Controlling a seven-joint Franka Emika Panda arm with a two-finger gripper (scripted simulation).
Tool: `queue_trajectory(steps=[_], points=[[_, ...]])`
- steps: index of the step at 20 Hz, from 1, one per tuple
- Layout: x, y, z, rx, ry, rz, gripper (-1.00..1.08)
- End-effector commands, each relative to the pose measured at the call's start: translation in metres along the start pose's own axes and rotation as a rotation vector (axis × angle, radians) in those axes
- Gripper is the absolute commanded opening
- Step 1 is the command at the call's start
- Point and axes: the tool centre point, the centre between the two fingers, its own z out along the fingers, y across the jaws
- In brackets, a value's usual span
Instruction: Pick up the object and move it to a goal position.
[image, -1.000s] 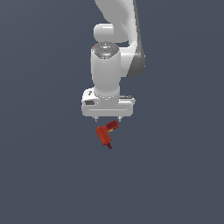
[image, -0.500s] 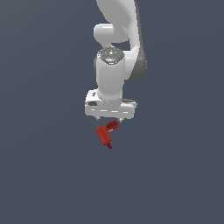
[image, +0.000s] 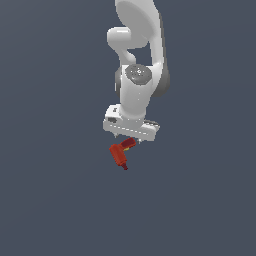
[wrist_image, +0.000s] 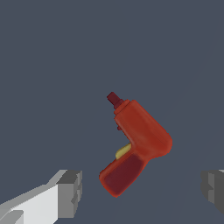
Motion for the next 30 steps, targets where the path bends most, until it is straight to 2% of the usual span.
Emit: queue_trajectory(steps=[1, 15, 30], points=[[-0.004, -0.003, 0.007, -0.02, -0.003, 0.042, 1.08], [-0.026, -0.015, 0.041, -0.132, 0.007, 0.264, 1.08], [-0.049, -0.025, 0.072, -0.243, 0.067, 0.493, 1.08]])
